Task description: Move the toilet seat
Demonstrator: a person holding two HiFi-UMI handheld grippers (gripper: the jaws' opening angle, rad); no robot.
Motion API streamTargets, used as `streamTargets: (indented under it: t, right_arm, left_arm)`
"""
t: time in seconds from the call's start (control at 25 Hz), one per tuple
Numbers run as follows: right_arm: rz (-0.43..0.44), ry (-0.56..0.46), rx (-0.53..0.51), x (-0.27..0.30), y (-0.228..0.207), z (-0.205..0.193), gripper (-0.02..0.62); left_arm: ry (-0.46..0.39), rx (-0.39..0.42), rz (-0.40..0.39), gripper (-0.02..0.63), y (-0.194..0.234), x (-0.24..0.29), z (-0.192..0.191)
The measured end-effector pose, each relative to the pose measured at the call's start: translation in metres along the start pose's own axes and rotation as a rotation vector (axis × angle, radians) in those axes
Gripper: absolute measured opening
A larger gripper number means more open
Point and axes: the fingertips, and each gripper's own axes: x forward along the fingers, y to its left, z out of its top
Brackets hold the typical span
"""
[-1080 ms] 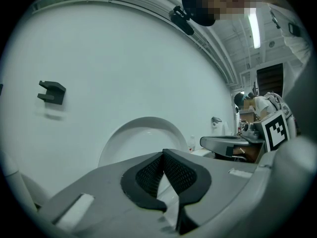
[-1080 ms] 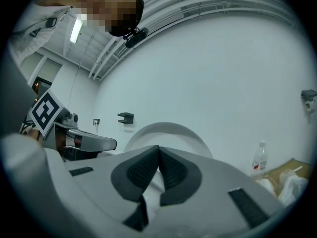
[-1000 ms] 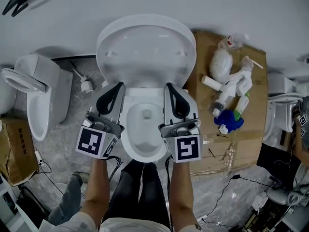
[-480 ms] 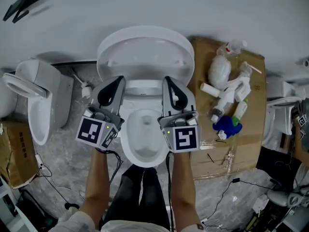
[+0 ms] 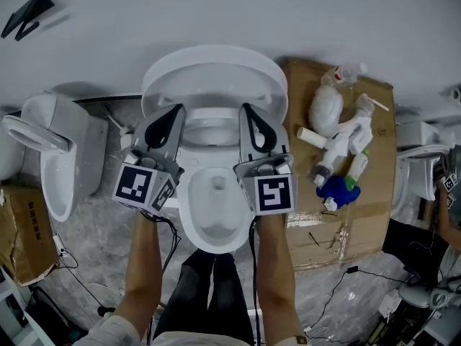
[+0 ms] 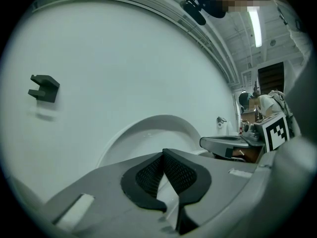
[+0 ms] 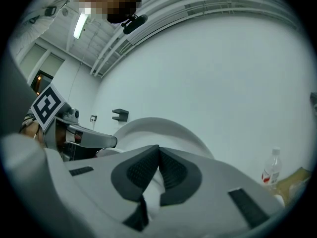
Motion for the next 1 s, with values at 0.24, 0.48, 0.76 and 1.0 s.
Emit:
streamTargets:
  t: [0.24, 0.48, 0.76, 1.0]
  right_arm:
    - [-0.001, 0.003, -0.004, 0.007, -0.004, -0.002, -0.002]
    - [-0.002, 0.004, -0.006, 0.01, -0.005, -0.003, -0.002]
    - [0.017, -0.019, -0.006, 0.012, -0.007, 0.002, -0.002]
    - [0.033, 0.035, -0.004, 0.003, -0.004, 0.001, 0.002]
  left_arm:
    - [-0.002, 0.007, -0.003, -0.011, 0.003, 0.007, 0.0]
    - [0.003, 0.008, -0.003, -0.011, 0.006, 0.009, -0.002]
    - [-0.005, 0.012, -0.001, -0.011, 0.006, 0.009, 0.0]
    - [0.009, 0.045, 0.0, -0.009, -0.001, 0.002, 0.0]
